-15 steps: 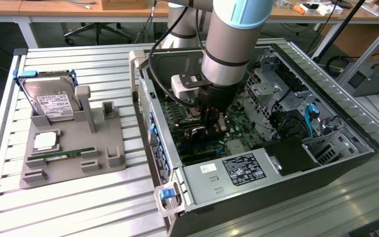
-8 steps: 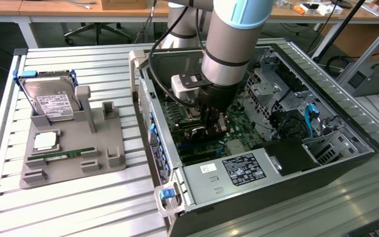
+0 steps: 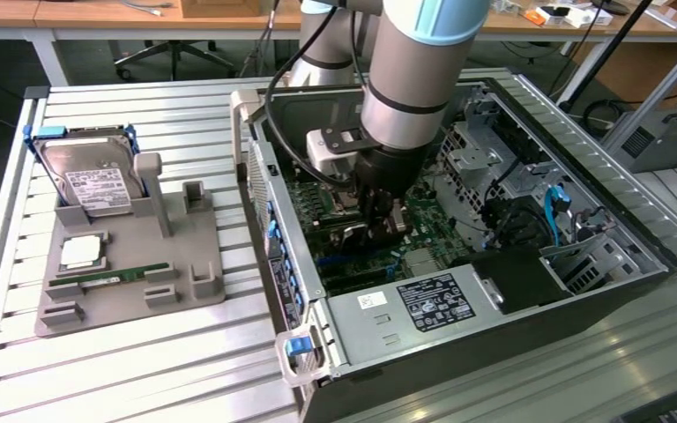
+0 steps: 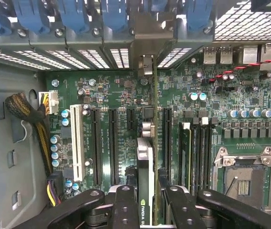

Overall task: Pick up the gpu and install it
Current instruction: 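Insert the gpu into the slot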

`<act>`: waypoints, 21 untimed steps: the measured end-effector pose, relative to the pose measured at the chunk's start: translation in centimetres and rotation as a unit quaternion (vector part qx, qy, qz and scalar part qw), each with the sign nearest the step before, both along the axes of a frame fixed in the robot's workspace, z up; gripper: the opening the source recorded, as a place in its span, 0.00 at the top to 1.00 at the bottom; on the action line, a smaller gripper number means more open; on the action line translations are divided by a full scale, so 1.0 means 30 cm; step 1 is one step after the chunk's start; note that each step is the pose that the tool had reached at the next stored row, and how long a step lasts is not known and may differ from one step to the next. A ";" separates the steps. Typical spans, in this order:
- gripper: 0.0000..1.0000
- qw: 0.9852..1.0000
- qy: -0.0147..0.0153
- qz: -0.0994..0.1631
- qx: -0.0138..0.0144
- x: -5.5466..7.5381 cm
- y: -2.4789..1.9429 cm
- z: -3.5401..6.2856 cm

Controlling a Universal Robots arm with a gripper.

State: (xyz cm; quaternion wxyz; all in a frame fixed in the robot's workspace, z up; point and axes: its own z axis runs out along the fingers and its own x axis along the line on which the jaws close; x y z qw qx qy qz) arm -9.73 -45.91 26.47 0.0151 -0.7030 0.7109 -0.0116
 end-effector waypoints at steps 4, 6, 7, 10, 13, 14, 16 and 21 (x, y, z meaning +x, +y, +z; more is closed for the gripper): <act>0.73 1.000 0.000 0.000 0.000 0.000 0.000 0.002; 0.73 1.000 0.000 0.000 0.000 0.000 0.000 0.002; 0.73 1.000 0.000 0.000 0.000 0.000 0.000 0.000; 0.73 1.000 0.000 0.000 0.000 0.000 0.000 0.000; 0.73 1.000 0.000 0.000 0.000 0.000 0.000 -0.001; 0.73 1.000 0.000 0.000 0.000 0.000 0.000 -0.001; 0.73 1.000 0.000 0.000 0.000 0.000 0.000 -0.001; 0.73 1.000 0.000 0.000 0.005 0.000 0.000 0.000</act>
